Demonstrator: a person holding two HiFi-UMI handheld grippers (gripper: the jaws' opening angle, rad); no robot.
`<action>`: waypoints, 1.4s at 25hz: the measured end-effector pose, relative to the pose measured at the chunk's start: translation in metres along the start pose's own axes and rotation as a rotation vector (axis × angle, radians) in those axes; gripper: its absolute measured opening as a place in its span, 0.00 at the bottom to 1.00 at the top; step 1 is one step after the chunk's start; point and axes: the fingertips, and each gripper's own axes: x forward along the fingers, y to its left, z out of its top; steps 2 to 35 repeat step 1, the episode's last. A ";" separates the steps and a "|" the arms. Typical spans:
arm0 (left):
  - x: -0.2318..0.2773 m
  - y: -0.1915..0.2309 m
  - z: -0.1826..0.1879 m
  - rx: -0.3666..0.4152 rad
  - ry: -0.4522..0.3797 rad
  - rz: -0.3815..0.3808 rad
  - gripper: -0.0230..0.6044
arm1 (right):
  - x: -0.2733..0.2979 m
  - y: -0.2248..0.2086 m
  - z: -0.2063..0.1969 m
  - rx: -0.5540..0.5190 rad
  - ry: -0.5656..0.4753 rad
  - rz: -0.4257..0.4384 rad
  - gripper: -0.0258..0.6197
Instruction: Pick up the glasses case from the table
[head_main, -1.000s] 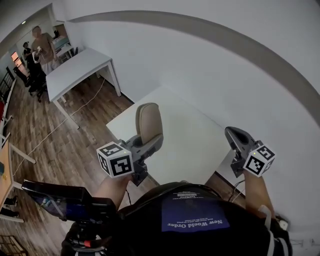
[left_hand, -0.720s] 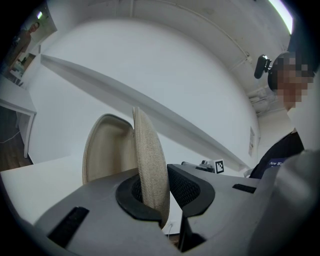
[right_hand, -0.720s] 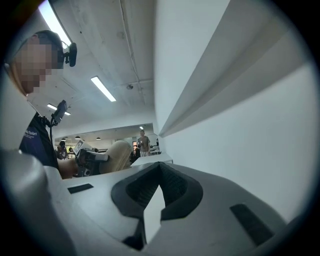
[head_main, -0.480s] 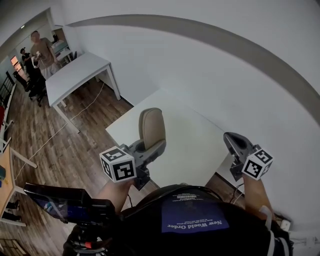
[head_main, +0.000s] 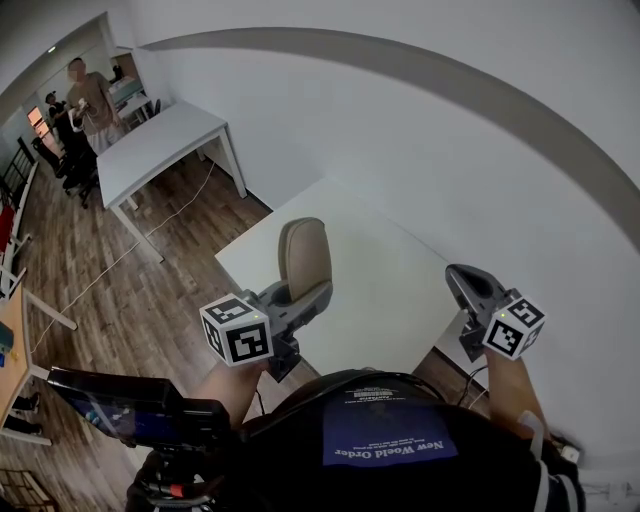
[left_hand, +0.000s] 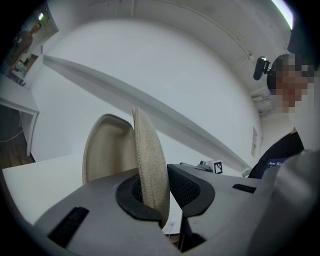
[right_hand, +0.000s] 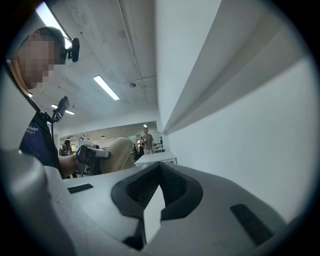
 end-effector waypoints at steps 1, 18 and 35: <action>0.000 -0.002 0.000 -0.001 0.000 0.001 0.12 | -0.001 0.000 0.001 -0.002 0.001 0.002 0.04; 0.000 -0.002 0.000 -0.001 0.000 0.001 0.12 | -0.001 0.000 0.001 -0.002 0.001 0.002 0.04; 0.000 -0.002 0.000 -0.001 0.000 0.001 0.12 | -0.001 0.000 0.001 -0.002 0.001 0.002 0.04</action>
